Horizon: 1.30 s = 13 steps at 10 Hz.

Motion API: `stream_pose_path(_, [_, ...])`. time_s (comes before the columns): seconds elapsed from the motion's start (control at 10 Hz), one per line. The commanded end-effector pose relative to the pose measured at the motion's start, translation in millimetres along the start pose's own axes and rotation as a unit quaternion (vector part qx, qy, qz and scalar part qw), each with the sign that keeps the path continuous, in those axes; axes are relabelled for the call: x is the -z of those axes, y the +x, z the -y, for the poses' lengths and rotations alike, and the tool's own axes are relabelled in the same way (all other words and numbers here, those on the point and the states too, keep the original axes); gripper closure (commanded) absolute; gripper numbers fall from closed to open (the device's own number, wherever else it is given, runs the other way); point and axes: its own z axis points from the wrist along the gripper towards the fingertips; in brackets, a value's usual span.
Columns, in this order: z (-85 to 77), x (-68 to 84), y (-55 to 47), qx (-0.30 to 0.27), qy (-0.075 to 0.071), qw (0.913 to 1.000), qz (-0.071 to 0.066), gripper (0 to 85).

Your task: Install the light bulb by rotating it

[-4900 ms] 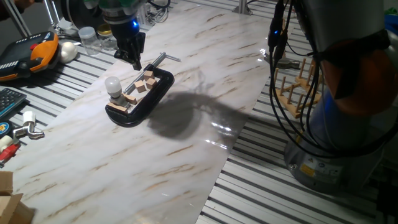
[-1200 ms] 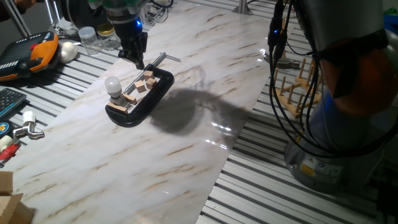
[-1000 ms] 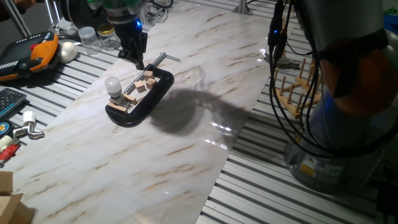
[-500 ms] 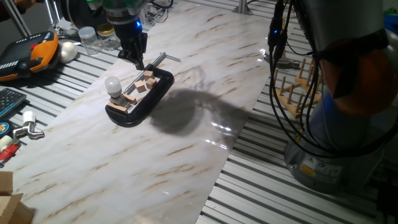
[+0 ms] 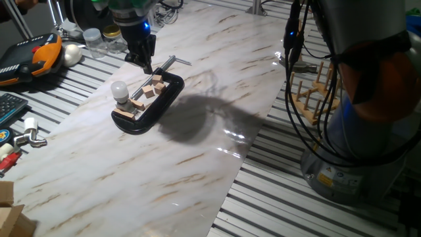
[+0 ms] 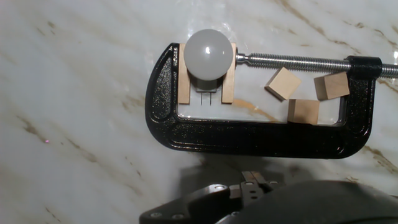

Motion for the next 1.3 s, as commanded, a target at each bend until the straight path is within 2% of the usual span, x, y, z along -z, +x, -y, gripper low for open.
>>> stream_pose_path(0.0, [0.0,0.0,0.0,0.0,-0.001,1.0,0.0,85.0])
stream_pose_path(0.6, [0.9,0.8,-0.1,0.0,0.001,1.0,0.002,85.0])
stream_pose_path(1.2, [0.1,1.1,0.9,-0.004,-0.002,1.0,-0.002,85.0])
